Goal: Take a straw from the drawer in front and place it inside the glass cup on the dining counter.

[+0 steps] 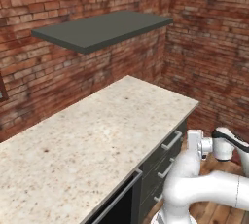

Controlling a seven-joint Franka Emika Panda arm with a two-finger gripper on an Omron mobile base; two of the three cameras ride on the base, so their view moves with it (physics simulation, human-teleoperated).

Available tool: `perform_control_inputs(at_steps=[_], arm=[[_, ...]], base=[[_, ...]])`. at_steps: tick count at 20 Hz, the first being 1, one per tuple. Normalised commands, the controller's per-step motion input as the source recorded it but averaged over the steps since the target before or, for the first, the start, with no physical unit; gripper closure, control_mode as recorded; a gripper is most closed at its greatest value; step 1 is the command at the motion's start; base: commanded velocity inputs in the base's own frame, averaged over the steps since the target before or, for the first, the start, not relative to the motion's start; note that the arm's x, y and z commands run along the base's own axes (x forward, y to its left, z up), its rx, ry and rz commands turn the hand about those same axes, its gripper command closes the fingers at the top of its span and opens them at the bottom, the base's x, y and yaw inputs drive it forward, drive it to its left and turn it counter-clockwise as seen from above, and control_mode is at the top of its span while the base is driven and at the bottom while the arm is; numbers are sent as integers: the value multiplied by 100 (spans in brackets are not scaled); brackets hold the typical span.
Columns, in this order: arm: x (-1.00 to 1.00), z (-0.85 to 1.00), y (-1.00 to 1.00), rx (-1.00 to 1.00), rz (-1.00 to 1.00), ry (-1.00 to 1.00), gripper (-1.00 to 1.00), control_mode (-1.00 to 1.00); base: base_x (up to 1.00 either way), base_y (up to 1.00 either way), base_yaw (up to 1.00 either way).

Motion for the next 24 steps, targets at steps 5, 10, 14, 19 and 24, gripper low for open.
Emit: perform_control_inputs(at_steps=[5, 10, 14, 19, 24], arm=[[47, -42, 15, 0, 0, -7, -100, -100], [52, -54, 12, 0, -1, -4, -100, -100], [59, -44, 0, 0, 0, -2, -100, -100], [44, -46, 0, 0, 0, 0, -100, -100], [14, -38, 0, 0, 0, 0, 100, -100]], base=[[0, 0, 0], [0, 0, 0], [0, 0, 0], [0, 0, 0], [0, 0, 0]])
